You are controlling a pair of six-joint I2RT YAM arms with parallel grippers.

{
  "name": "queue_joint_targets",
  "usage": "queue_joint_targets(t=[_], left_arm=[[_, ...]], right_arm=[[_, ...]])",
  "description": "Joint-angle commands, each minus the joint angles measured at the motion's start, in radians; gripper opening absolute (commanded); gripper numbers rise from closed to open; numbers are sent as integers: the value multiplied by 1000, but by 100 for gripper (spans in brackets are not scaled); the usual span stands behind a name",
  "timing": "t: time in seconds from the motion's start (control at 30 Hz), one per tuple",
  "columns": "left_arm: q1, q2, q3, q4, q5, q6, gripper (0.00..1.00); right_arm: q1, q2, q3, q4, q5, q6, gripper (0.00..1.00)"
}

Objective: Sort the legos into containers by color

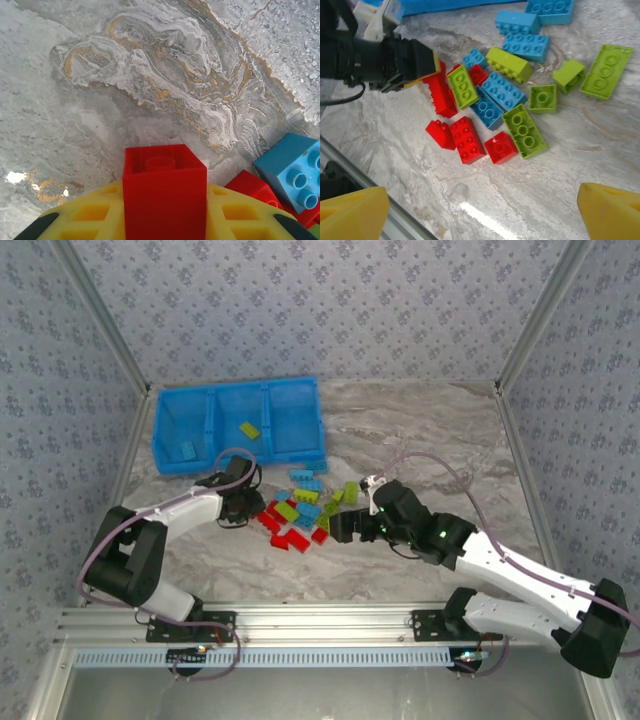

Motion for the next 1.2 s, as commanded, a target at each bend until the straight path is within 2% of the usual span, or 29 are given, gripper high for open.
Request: queue_joint_targets(t=[0.0,0.13,0.23,0.33,0.5,0.63,0.77,0.93,1.03,1.17], left_arm=[[7,-69,12,-61,5,9,25],[-17,-180,104,-61,27,45,23],[-83,-169,229,-30,5,92,22],[-128,-49,406,-46,-61,166,22],[-113,245,663,-15,-182,310,20],[-57,491,916,-65,-128,339,19],[-36,630,1077,-83,-124,368,24],[-32,655,1160,-123,-94,384,44],[-41,596,1123,-121,-81,385,45],[-69,443,987,-94,-66,406,45]], right_arm=[[18,5,43,16,-8,-38,100],[21,4,44,28,1,-39,100],[20,3,39,39,6,-32,100],[20,2,36,47,10,-23,100],[27,-18,45,8,24,-11,100],[38,-63,46,-49,57,-9,100],[42,-108,22,-65,85,7,99],[43,-123,7,-56,99,7,100],[42,-115,6,-56,138,27,100],[37,-94,-3,-38,166,34,100]])
